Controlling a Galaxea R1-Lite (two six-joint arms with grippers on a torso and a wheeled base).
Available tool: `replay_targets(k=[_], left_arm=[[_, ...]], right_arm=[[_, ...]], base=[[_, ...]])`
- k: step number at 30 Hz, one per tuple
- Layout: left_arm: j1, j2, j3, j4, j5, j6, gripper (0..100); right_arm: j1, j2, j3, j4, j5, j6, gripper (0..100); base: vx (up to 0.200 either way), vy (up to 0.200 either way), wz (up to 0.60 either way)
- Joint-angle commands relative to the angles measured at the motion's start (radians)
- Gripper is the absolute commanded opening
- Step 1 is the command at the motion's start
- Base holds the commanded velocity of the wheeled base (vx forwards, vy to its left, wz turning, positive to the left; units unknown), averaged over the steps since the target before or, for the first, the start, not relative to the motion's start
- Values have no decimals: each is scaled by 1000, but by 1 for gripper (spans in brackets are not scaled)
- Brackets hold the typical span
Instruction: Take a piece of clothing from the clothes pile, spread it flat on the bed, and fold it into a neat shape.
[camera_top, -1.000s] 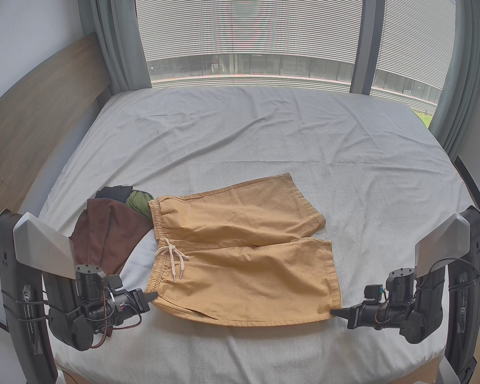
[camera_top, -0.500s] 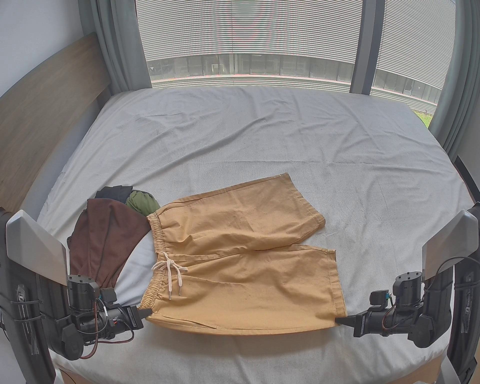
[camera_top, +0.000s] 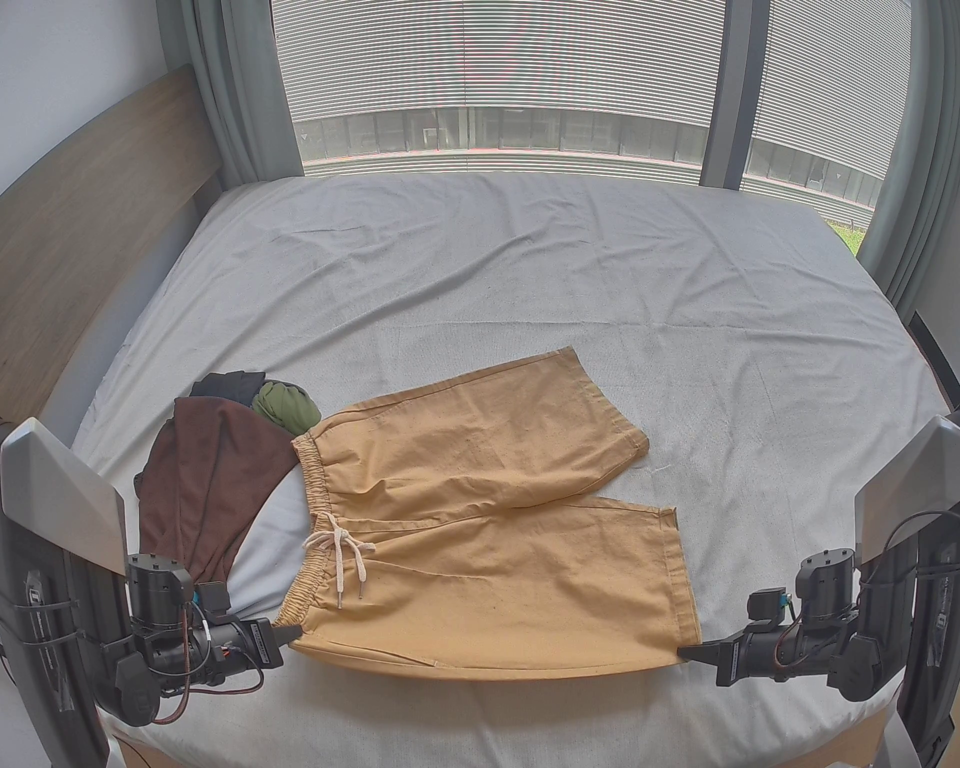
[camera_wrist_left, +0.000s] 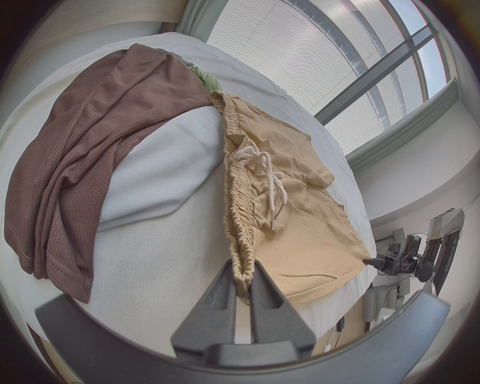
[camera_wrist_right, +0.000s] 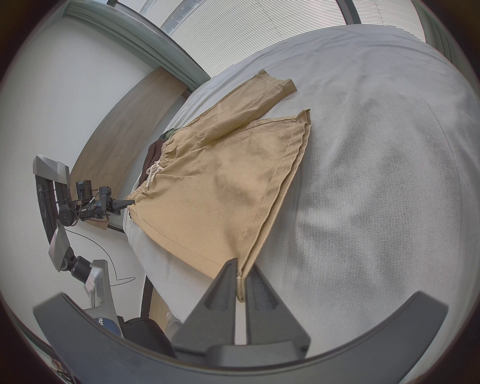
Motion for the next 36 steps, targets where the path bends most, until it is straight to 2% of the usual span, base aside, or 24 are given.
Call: replay_targets(k=[1,8,14,23,26,30,36], left_arm=[[-7,-5,18,-1,-4,-1,0],[2,-71,18,-1,-31,-6,0],[-5,-94,18,77,-40,2,0],[2,-95,18,181,-45,88,0],[7,-98,18,155,-60,83,0],[16,-95,18,6,-62,25,0],[15,-153,-13,-11,-57,-22,0]], right_arm=[[0,-6,20,0,0,-1,0],[2,-27,20,2,0,-2,0],[5,-40,20,14,0,-2,0],[8,-40,20,46,1,-4,0],[8,-40,20,29,0,-2,0],[4,-81,13,-3,1,3,0],[0,-181,-51,-3,1,26,0]], base=[[0,0,0],[0,0,0],[0,0,0],[0,0,0],[0,0,0],[0,0,0],[0,0,0]])
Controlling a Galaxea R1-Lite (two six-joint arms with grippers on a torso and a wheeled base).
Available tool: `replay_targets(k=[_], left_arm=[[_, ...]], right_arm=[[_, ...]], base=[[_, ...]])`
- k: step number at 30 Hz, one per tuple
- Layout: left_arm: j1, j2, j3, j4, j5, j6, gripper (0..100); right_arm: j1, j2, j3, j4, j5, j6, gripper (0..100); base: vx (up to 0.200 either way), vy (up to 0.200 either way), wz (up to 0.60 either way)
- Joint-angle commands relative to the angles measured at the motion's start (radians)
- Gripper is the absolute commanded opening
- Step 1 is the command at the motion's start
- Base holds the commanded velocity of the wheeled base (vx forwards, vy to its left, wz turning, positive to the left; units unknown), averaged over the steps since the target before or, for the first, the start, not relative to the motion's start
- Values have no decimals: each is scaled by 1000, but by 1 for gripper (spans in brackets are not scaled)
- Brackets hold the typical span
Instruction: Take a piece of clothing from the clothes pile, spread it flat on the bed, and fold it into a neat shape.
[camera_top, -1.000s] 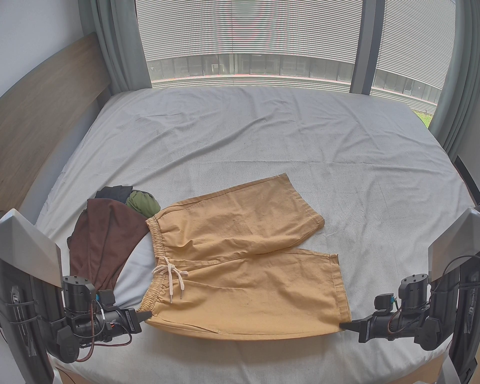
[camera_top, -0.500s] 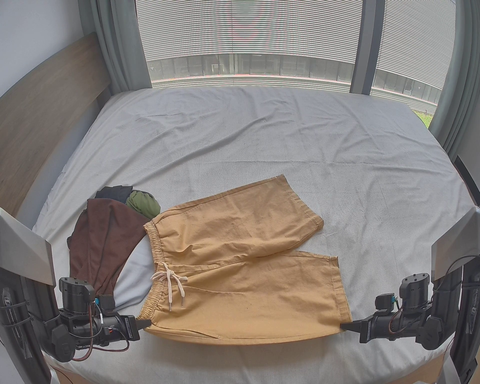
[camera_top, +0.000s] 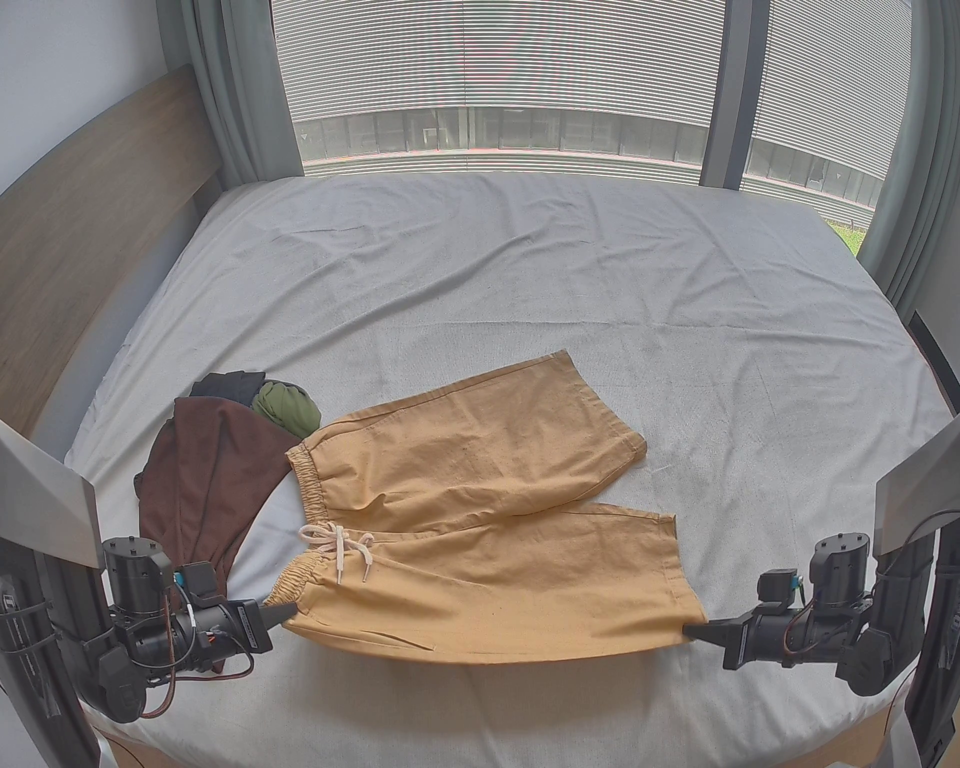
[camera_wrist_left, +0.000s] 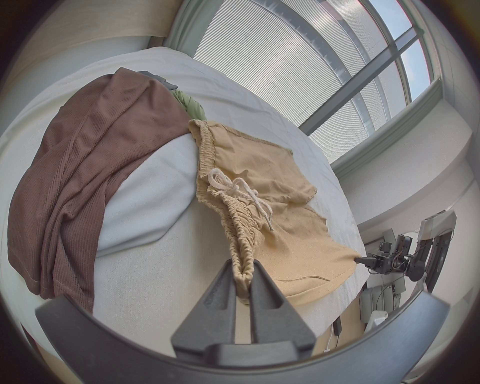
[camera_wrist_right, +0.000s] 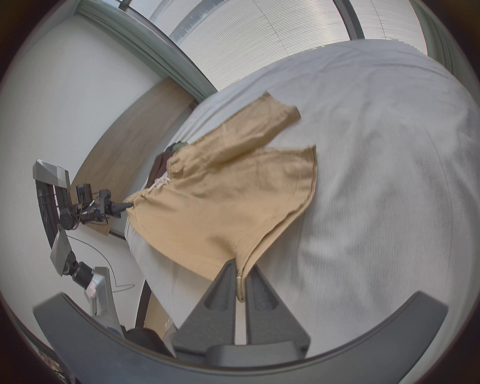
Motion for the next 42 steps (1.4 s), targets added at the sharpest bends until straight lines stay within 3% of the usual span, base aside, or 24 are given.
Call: replay_targets(k=[1,15,28,42], left_arm=[[0,-51,-18,-14,3,-33,0],[-17,-87,-150,-14,14,-151,0],[-28,-85,-216,-14,49,-199,0],[-29,-80,-253,-14,78,-231,0]], right_arm=[[-3,-101,-59,-5,1,21,0],[-9,-147,-243,52,-2,81,0],[-18,-250,-485,354,-5,104,0],[-34,-253,-682,529,-22,104,0]], base=[[0,0,0],[0,0,0],[0,0,0],[0,0,0]])
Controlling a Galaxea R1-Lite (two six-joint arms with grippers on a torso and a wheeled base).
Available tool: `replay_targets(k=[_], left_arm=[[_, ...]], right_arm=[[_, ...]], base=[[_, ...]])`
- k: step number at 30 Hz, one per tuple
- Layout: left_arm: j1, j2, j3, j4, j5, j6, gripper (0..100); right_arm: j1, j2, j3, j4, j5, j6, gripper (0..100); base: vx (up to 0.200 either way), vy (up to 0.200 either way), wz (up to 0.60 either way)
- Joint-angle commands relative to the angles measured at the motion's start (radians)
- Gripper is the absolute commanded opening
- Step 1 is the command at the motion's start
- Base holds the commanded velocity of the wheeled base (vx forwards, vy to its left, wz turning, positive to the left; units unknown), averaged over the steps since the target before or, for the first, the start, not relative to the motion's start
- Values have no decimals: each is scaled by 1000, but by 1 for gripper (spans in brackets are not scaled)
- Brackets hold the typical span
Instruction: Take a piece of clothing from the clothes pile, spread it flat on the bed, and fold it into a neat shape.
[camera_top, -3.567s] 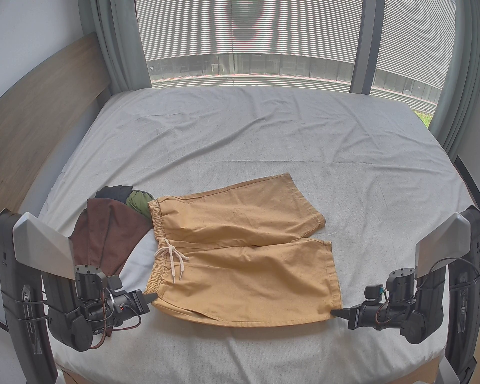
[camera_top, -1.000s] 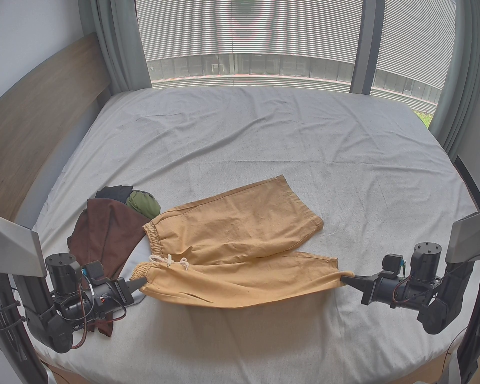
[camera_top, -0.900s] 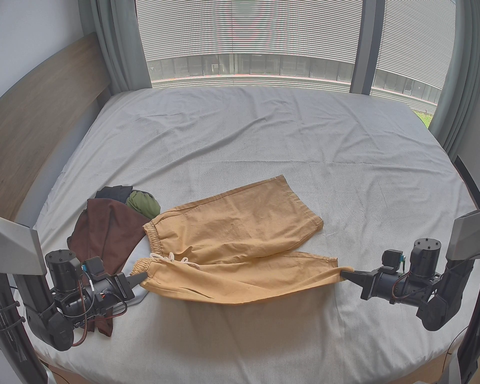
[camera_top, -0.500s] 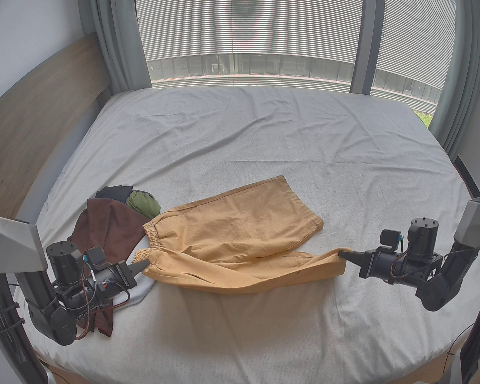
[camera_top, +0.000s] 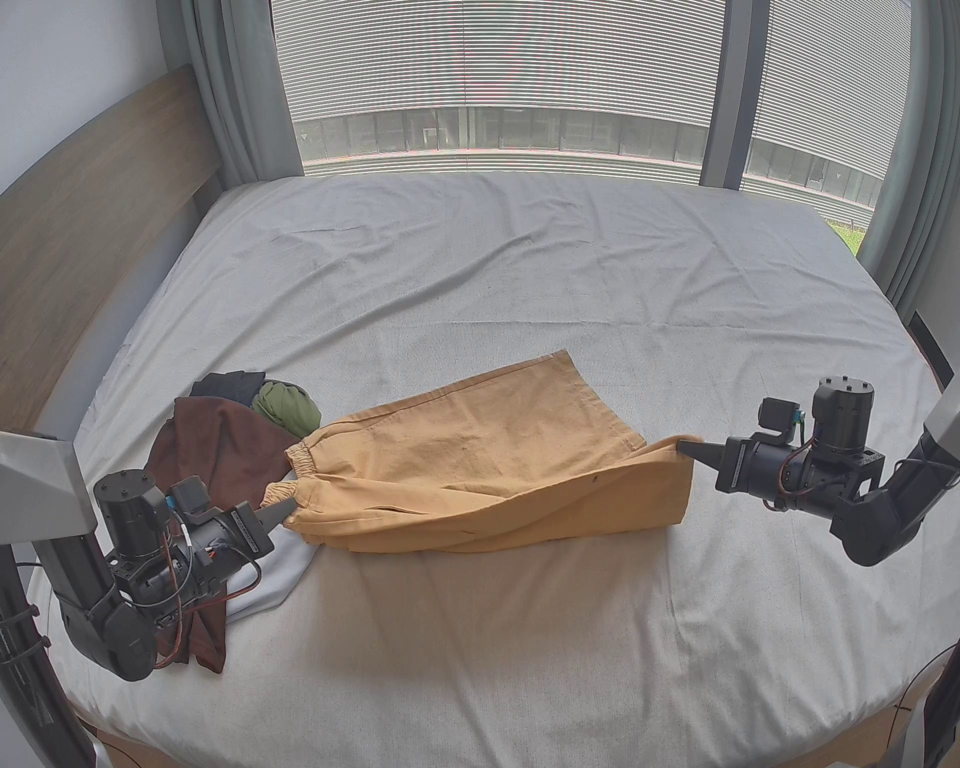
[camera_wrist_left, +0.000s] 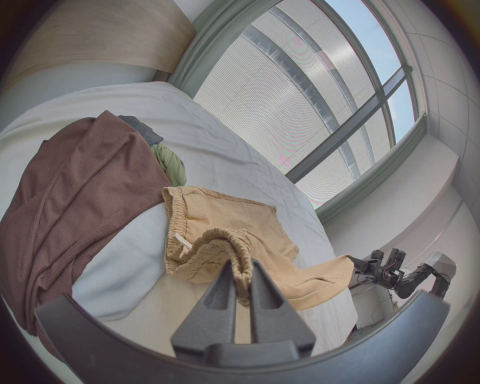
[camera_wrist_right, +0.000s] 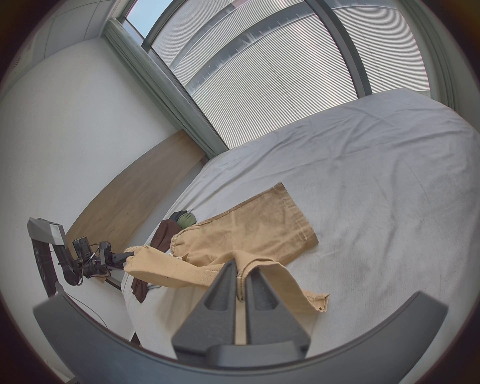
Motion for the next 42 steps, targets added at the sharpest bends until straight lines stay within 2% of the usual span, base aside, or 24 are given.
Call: replay_targets(k=[1,12,27,42], left_arm=[[-1,5,-10,0,4,-5,0],[1,11,-20,1,9,-7,0],[1,60,-84,1,81,-51,0],[7,111,-138,1,107,-90,0]], right_arm=[[-11,-3,-54,22,0,0,0],[-12,7,-206,134,0,-2,0],[-9,147,-473,260,0,-2,0],[8,317,-703,295,0,-2,0]], base=[[0,0,0],[0,0,0],[0,0,0],[0,0,0]])
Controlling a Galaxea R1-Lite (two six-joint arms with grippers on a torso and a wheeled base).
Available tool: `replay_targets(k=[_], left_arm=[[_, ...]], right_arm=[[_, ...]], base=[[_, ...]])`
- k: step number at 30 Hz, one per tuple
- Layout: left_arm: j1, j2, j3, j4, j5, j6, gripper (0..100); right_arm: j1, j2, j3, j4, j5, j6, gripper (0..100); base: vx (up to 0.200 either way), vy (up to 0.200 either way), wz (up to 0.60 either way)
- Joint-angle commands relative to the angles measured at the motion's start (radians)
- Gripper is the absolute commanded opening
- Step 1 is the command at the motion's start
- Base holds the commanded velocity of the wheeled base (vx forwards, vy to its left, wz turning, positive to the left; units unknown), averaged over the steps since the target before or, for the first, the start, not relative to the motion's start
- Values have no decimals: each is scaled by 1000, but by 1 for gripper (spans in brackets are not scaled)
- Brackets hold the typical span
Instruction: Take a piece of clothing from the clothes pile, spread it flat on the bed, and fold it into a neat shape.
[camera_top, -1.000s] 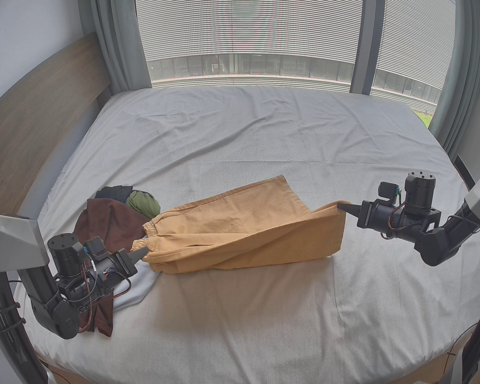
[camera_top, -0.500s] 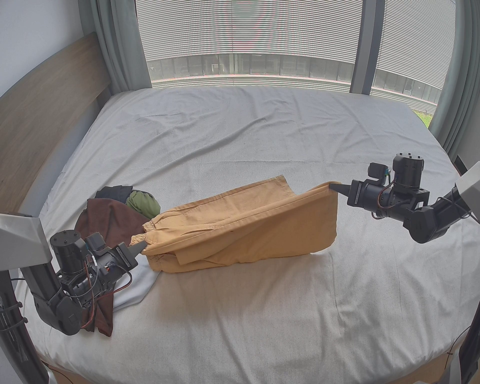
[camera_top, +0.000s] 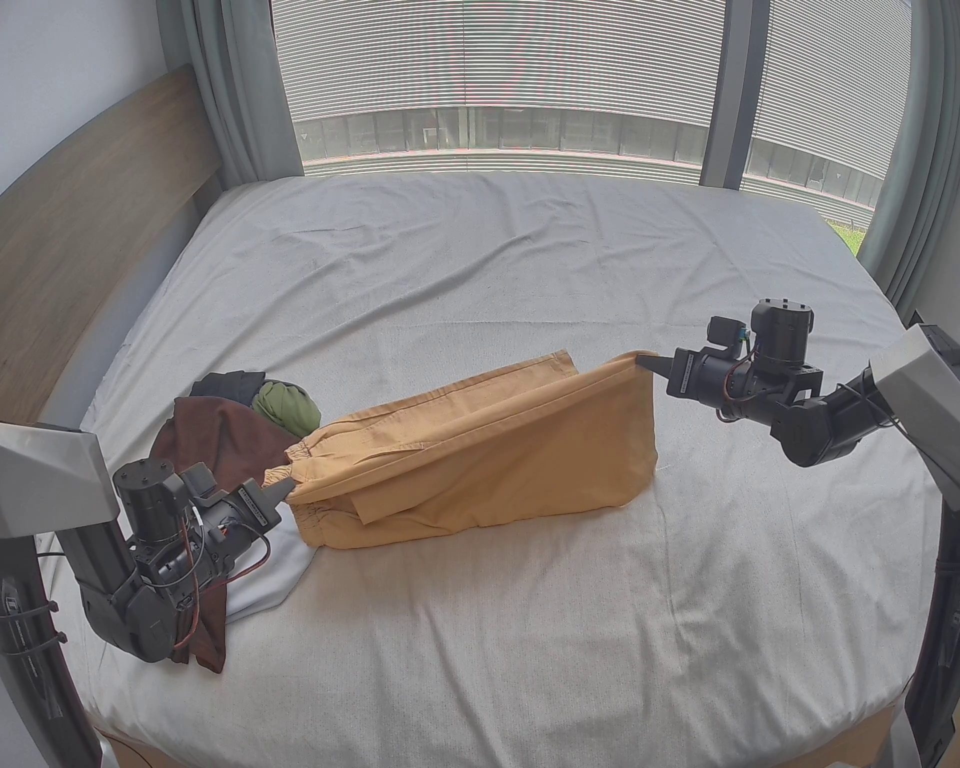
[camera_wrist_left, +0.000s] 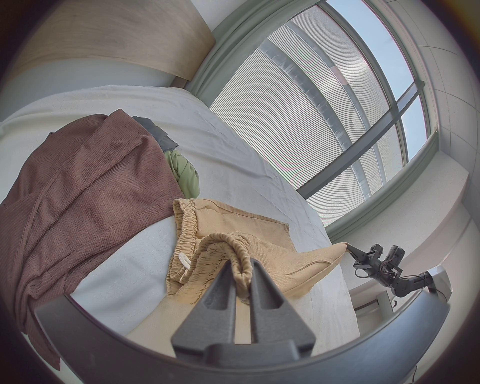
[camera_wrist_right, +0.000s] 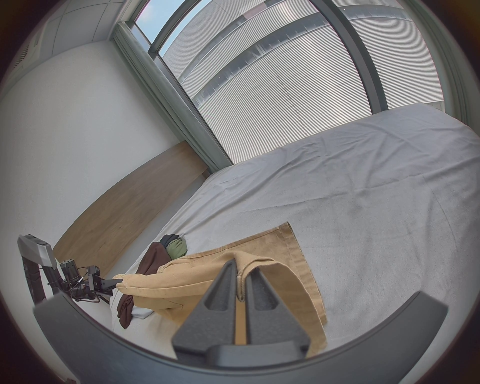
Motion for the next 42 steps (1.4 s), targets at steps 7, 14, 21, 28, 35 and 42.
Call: replay_targets(k=[7,14,21,28,35,42], left_arm=[[2,55,-55,-1,37,-18,0],[4,69,-82,1,43,-34,0],[13,120,-136,3,45,-35,0],[31,147,-174,3,43,-41,0],[31,152,-182,3,43,-63,0],[34,154,-197,3,42,-68,100]], right_arm=[[19,132,-139,3,0,2,0],[31,195,-222,8,-24,2,0],[34,237,-289,31,-27,26,0],[39,261,-318,23,-29,32,0],[39,266,-329,22,-26,32,0],[42,298,-396,5,-73,43,100]], base=[[0,0,0],[0,0,0],[0,0,0],[0,0,0],[0,0,0],[0,0,0]])
